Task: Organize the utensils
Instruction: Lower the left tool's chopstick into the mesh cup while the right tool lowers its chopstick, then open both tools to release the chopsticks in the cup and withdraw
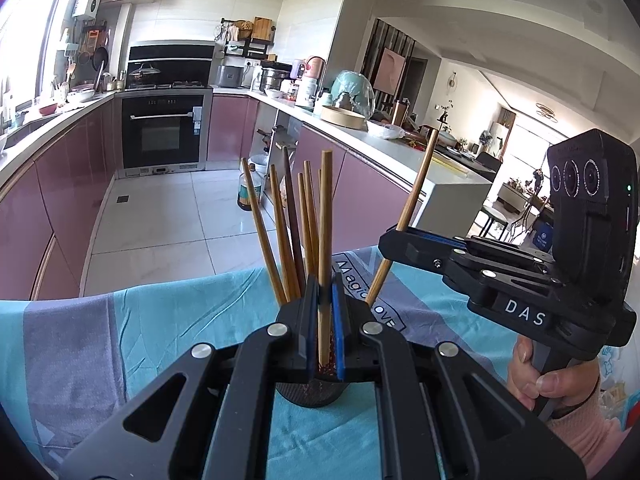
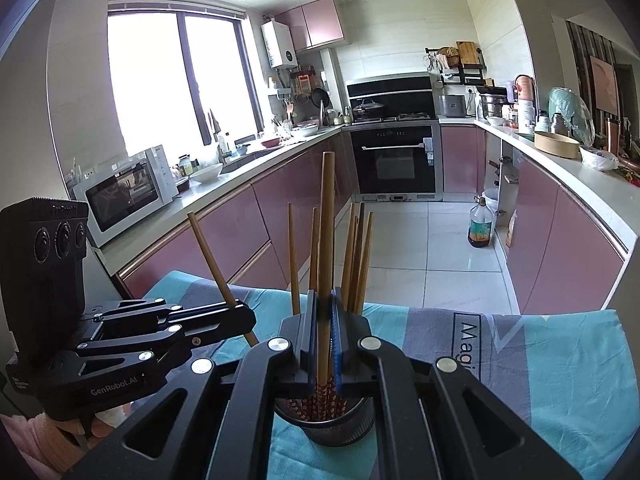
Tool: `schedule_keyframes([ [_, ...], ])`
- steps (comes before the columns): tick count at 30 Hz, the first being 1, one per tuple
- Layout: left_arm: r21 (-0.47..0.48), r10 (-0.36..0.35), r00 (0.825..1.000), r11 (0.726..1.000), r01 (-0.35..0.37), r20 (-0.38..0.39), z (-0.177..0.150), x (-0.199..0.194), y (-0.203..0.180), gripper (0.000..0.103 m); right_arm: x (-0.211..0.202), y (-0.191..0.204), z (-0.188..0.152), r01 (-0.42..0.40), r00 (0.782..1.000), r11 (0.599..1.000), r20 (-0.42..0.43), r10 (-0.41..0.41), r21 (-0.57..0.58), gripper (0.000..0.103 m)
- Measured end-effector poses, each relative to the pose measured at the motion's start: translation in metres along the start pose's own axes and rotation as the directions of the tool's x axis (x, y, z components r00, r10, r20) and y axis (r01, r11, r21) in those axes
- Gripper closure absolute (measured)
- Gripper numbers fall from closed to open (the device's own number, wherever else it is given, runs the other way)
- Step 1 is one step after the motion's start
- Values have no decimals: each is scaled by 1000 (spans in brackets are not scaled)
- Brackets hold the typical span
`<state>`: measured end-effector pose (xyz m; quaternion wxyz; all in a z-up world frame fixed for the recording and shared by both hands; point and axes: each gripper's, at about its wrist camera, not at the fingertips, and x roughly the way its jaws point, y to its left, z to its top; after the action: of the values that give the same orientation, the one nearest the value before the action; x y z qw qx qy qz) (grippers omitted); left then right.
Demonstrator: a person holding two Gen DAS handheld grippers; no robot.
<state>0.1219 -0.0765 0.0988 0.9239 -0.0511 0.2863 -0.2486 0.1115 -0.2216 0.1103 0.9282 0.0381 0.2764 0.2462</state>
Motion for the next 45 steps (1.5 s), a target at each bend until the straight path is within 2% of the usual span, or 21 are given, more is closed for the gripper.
schedule_keyframes([
  [20,8,24,1000,1000,-24,-8,6,24,9,96,25,5,-5,6,998,1000,-69,-8,-26,97],
  [45,-5,66,997,998,-66,-31,7,54,24,94,42,-3,-1,-1,997,1000,-76,2,8,97],
])
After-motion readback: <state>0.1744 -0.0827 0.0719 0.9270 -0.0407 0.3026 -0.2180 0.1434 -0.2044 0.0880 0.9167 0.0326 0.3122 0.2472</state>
